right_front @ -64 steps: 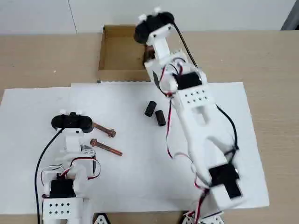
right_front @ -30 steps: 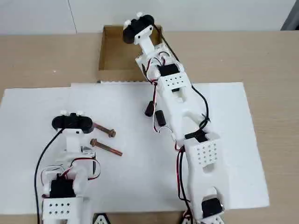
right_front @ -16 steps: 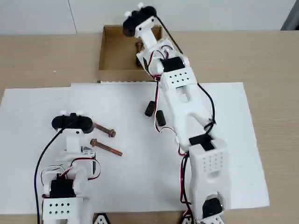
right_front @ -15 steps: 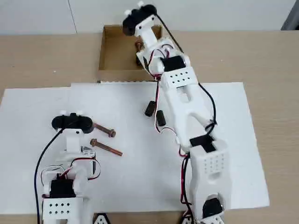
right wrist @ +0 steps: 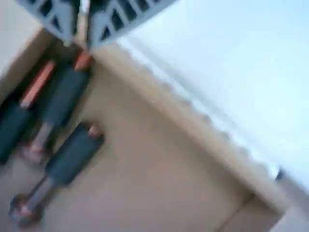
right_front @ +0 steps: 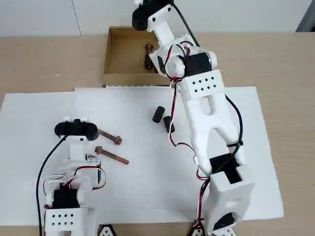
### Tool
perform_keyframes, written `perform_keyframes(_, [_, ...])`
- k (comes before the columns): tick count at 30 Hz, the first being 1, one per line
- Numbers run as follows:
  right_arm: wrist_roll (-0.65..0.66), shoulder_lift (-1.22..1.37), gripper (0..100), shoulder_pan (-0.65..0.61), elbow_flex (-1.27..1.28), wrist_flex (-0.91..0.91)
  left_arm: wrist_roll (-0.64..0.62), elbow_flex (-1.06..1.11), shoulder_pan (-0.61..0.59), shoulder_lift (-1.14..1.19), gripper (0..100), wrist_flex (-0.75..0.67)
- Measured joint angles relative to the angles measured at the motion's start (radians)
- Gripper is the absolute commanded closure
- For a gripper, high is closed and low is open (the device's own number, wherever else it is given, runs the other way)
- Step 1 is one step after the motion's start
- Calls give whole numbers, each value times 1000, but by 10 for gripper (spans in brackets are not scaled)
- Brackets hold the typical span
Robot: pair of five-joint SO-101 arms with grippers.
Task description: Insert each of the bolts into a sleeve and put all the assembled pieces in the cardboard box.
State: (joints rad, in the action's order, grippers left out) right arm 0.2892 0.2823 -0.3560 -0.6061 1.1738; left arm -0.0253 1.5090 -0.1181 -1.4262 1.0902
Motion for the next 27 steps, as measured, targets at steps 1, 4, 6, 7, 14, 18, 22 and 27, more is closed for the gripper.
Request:
perform_keyframes(1, [0, -12, 996, 0, 0, 28, 0, 0, 0, 0, 994, 0])
perform_keyframes(4, [0, -51, 995, -15, 0, 130, 0, 0, 0, 0, 994, 0])
perform_keyframes(6, [-5, -78, 995, -29, -3, 204, 0, 0, 0, 0, 994, 0])
perform_keyframes(7, [-20, -91, 995, -32, -8, 236, 0, 0, 0, 0, 994, 0])
perform_keyframes(14, [-157, -155, 995, -35, -15, 422, 0, 0, 0, 0, 994, 0])
perform_keyframes(18, [-222, -158, 995, -37, -15, 511, 0, 0, 0, 0, 994, 0])
perform_keyframes(22, [-285, -158, 995, -35, -15, 529, 0, 0, 0, 0, 994, 0])
perform_keyframes(27, [-305, -160, 995, -37, 110, 532, 0, 0, 0, 0, 994, 0])
